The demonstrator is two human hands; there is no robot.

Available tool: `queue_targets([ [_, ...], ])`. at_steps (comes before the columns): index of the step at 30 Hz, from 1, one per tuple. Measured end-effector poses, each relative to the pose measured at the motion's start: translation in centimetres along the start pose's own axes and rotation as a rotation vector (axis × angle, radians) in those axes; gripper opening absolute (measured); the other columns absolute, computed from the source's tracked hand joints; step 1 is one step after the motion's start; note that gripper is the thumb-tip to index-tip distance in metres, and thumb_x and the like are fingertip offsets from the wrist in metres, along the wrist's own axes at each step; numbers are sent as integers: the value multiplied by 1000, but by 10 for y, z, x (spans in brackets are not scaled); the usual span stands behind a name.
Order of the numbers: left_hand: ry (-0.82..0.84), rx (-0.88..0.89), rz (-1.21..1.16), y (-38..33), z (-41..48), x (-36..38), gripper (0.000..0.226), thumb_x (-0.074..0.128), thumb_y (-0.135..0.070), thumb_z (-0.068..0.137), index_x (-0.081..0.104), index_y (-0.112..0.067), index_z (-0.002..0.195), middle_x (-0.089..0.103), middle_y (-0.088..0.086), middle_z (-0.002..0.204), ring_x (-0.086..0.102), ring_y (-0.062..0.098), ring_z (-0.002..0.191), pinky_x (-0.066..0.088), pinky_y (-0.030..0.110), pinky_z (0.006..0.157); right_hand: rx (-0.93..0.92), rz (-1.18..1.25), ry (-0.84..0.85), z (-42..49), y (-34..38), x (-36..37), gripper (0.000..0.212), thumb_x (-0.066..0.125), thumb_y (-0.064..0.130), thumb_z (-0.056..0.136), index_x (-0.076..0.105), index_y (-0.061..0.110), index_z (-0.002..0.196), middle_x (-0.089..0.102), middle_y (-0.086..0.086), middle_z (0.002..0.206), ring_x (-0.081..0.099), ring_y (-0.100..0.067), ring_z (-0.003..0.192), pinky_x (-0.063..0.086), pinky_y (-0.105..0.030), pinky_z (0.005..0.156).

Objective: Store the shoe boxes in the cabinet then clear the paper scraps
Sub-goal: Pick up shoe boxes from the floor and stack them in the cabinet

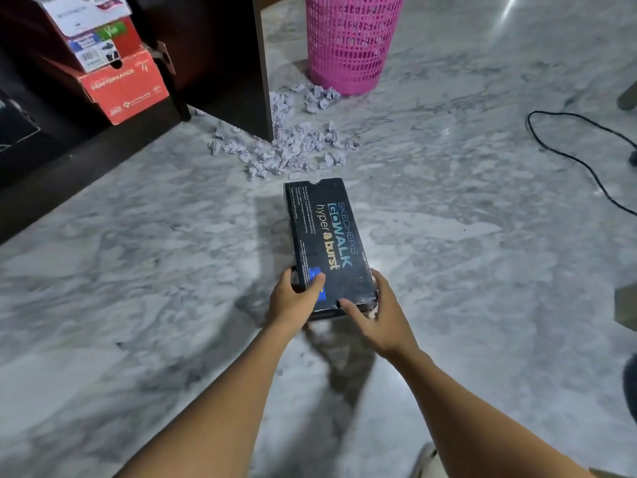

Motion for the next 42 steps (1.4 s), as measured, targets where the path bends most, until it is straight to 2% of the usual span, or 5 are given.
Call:
queue_targets([
  [7, 85, 55, -44, 2, 8, -4, 33, 69, -43, 83, 57, -36, 113, 68, -7, 92, 63, 14, 81, 53, 30, 75, -68, 41, -39, 0, 1, 8, 55, 73, 26, 85, 46, 41, 131, 62, 18, 125, 61, -6, 113, 52, -36, 94],
  [12, 145, 82, -79, -3, 5, -12, 41, 70, -37, 85, 53, -38, 122, 71, -2, 90, 62, 8, 59, 50, 18, 56, -75, 30, -68, 6, 11, 12, 53, 71, 15, 84, 48, 47, 119, 64, 27, 112, 63, 4, 100, 47, -11, 77],
  [20, 6, 202, -143, -32, 5, -58, 37, 70, -35, 85, 53, -40, 117, 68, -9, 106, 66, 6, 88, 50, 16, 69, -205, 59, -66, 35, 66, 21, 52, 73, 16, 81, 51, 51, 112, 64, 33, 102, 62, 4, 91, 42, -6, 72],
  [33, -351, 594, -189, -235, -12, -216, 35, 64, -47, 78, 57, -45, 112, 66, -20, 110, 62, 2, 102, 49, 27, 88, -603, 211, -135, 107, 320, -4, 33, 74, 26, 73, 69, 28, 106, 73, 21, 86, 67, 5, 78, 46, -10, 67],
  [42, -516, 789, -255, -378, -34, -335, 28, 61, -48, 83, 62, -40, 110, 68, -18, 106, 61, 1, 97, 46, 24, 86, -817, 211, -197, 140, 517, -27, 71, 64, 50, 66, 62, 20, 130, 75, 9, 95, 71, -6, 83, 62, -37, 72],
])
Point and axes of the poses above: each hand's wrist, its own z-axis towards the middle knuckle, its own x-axis out of the palm, y = z × x, the point moved 3 cm from there along z, towards the middle knuckle
